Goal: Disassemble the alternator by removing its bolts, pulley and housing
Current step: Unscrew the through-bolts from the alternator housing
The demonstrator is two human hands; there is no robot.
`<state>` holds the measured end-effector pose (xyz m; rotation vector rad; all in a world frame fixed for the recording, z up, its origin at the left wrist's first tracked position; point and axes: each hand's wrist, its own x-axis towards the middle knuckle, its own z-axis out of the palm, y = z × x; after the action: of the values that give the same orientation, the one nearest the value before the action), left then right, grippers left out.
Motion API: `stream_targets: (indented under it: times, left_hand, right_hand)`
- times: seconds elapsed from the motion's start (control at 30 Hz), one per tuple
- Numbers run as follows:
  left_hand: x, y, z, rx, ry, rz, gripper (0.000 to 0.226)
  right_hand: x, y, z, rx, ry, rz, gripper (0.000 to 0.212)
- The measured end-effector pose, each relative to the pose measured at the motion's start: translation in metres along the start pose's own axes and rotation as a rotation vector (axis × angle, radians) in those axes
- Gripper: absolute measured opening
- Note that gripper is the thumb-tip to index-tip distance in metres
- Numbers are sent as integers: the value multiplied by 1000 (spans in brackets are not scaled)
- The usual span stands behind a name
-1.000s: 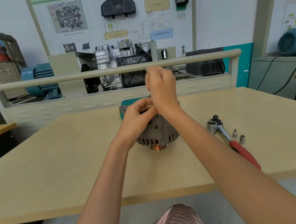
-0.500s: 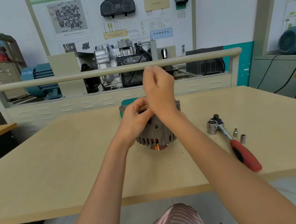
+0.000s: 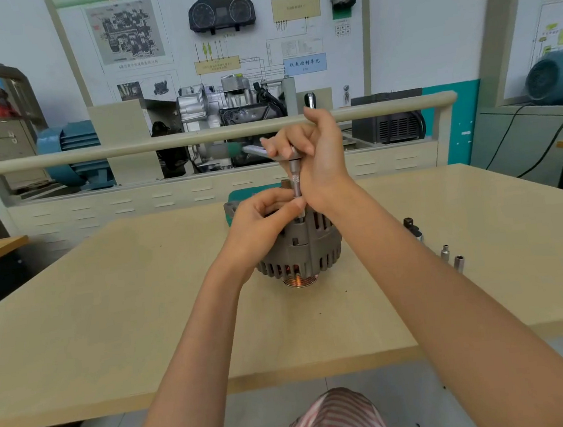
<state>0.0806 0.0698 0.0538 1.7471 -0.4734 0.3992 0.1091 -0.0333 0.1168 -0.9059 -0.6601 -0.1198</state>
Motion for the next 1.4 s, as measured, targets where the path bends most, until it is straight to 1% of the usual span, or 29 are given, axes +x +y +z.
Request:
stream_targets:
  times: [0.03, 0.07, 0.13, 0.17, 0.2, 0.27, 0.3, 0.33, 0.37, 0.4, 0.47, 0.57, 0.6, 0.67, 0.73, 0.8, 0.87, 0.9, 0.93, 1.0, 1.03, 1.07, 1.1, 1.13, 1.17, 1.2, 1.27, 1.33, 1.4]
  left_hand:
    - [0, 0, 1, 2, 7, -2, 6]
    - [0, 0, 1, 5, 14, -2, 4]
    - [1, 0, 1, 16, 21, 2, 4]
    - [1, 1, 1, 24, 17, 6, 6]
    - [1, 1, 0, 32, 11, 13, 9]
    - [1, 2, 0, 51, 19, 24, 20]
    - [1, 2, 1, 61, 30, 27, 26]
    - [0, 2, 1, 68, 38, 29, 29]
    - [0, 2, 1, 70, 38, 32, 31]
    - [0, 3, 2, 69, 32, 39, 32]
    - [-1, 4, 2, 68, 9, 47, 27]
    - [1, 5, 1, 48, -14, 9, 12]
    - [1, 4, 0, 38, -13, -3, 10]
    - [2, 3, -1, 17, -11, -11, 9]
    - [2, 2, -3, 12, -10, -15, 7]
    - [2, 2, -3, 12, -1, -15, 5]
    - [2, 0, -2, 22, 5, 2, 6]
    - [2, 0, -2, 26, 7, 14, 9]
    - [2, 0, -2, 30, 14, 28, 14]
    - [1, -1, -2, 45, 49, 35, 26]
    - [1, -2, -2, 57, 66, 27, 29]
    - [1, -2, -1, 65, 73, 21, 31]
    - [0, -2, -1, 71, 70, 21, 32]
    - [0, -1, 0, 74, 63, 28, 34]
    - [0, 0, 0, 77, 50, 36, 34]
    - [0, 1, 0, 71, 31, 40, 30]
    - [1, 2, 0, 51, -10, 19, 16]
    - [0, 3, -1, 36, -31, 4, 12]
    - [1, 3, -3, 16, -38, 1, 11]
  right_hand:
    - [1, 0, 0, 59, -15, 32, 68]
    - [1, 0, 1, 46, -3, 33, 69]
    - [-3, 5, 5, -140, 57, -59, 67]
    - [-7, 7, 7, -274, 87, -142, 62]
    - [-11, 10, 8, -476, 115, -262, 54]
    - [-20, 20, 6, -1038, 201, -571, 35]
    - [-24, 24, 5, -1269, 269, -697, 29]
    - [-26, 27, 5, -1391, 333, -770, 27]
    - [-28, 27, 6, -1411, 374, -786, 29]
    - [-27, 26, 8, -1362, 375, -759, 30]
    - [-22, 20, 11, -1139, 287, -610, 31]
    - [-13, 7, 13, -629, 135, -286, 37]
    - [-10, 4, 11, -456, 99, -206, 44]
    - [-4, 1, 3, -155, 17, -72, 58]
    - [-1, -2, 0, 31, -25, 15, 63]
    - [-2, -1, 2, 21, -10, 14, 63]
    - [-8, 3, 6, -192, 57, -95, 57]
    - [-12, 7, 8, -371, 93, -200, 50]
    - [-17, 12, 10, -612, 142, -353, 42]
    - [-26, 25, 11, -1164, 300, -676, 28]
    - [-28, 29, 13, -1375, 398, -753, 24]
    - [-29, 31, 16, -1477, 471, -765, 23]
    - [-29, 31, 18, -1484, 499, -750, 23]
    - [-28, 28, 18, -1417, 481, -715, 25]
    - [-25, 24, 18, -1297, 433, -664, 28]
    - [-22, 20, 17, -1140, 362, -585, 32]
    - [-16, 9, 17, -751, 223, -346, 39]
    - [-8, 3, 13, -403, 138, -152, 49]
    - [-2, 0, 6, -142, 37, -21, 59]
